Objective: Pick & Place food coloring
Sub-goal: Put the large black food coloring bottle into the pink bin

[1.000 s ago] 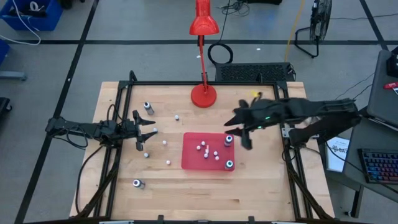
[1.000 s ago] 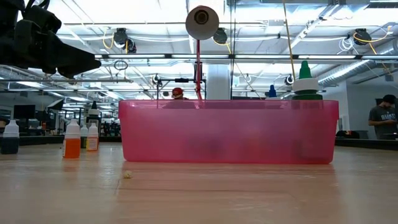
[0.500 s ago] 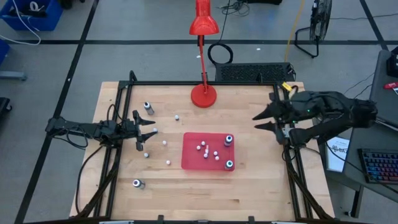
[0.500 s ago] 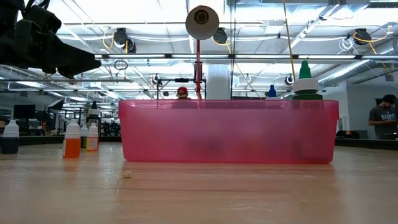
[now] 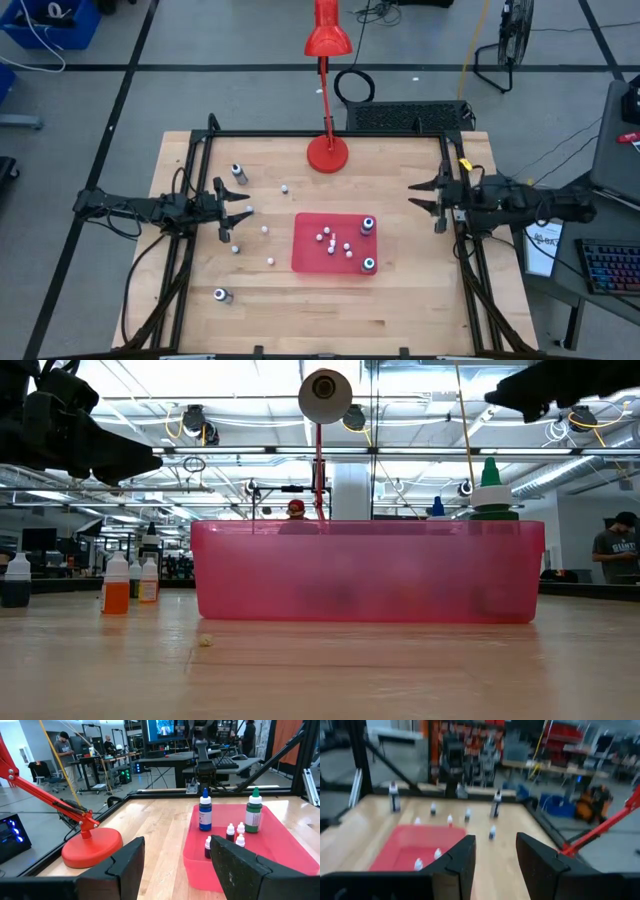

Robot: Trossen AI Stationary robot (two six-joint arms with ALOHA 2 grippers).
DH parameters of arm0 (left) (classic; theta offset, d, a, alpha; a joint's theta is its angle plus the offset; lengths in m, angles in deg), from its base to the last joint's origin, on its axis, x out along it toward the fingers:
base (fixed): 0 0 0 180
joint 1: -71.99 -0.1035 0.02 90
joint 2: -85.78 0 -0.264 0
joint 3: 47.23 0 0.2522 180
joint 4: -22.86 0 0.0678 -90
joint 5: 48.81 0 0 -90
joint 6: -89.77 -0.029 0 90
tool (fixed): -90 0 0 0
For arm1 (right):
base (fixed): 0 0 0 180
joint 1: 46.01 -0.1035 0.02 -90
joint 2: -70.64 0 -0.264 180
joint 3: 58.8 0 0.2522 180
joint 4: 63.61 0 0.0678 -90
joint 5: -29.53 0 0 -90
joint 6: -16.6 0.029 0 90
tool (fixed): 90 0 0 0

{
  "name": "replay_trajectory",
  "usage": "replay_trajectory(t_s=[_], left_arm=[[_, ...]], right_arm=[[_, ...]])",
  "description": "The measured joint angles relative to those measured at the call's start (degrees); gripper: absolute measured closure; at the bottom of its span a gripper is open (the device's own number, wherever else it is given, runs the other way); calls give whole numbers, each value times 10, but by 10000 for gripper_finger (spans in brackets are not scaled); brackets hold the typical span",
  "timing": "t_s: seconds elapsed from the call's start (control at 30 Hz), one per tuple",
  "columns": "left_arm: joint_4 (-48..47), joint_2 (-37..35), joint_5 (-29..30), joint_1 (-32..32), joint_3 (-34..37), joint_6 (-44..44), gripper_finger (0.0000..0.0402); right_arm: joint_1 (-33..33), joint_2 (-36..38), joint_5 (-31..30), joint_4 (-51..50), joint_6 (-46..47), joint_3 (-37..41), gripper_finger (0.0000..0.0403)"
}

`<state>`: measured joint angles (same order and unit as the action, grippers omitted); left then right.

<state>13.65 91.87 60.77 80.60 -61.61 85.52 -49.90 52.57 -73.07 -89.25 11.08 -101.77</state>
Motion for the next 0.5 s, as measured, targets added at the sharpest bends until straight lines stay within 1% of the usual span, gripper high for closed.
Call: replay_trajectory(t_s=[0.1, 0.2, 0.3, 0.37, 0.5], left_arm=[[0, 0, 0, 0, 0, 0, 176], [0, 0, 0, 0, 0, 0, 176], [0, 0, 0, 0, 0, 0, 176], [0, 0, 0, 0, 0, 0, 176], [0, 0, 0, 0, 0, 0, 176]], right_arm=[[13, 64, 24, 36, -1, 49, 273], [17, 117, 54, 44, -2, 88, 273], [18, 161, 67, 50, 4, 118, 273], [18, 181, 68, 53, 12, 140, 273], [18, 175, 69, 80, 30, 173, 273]])
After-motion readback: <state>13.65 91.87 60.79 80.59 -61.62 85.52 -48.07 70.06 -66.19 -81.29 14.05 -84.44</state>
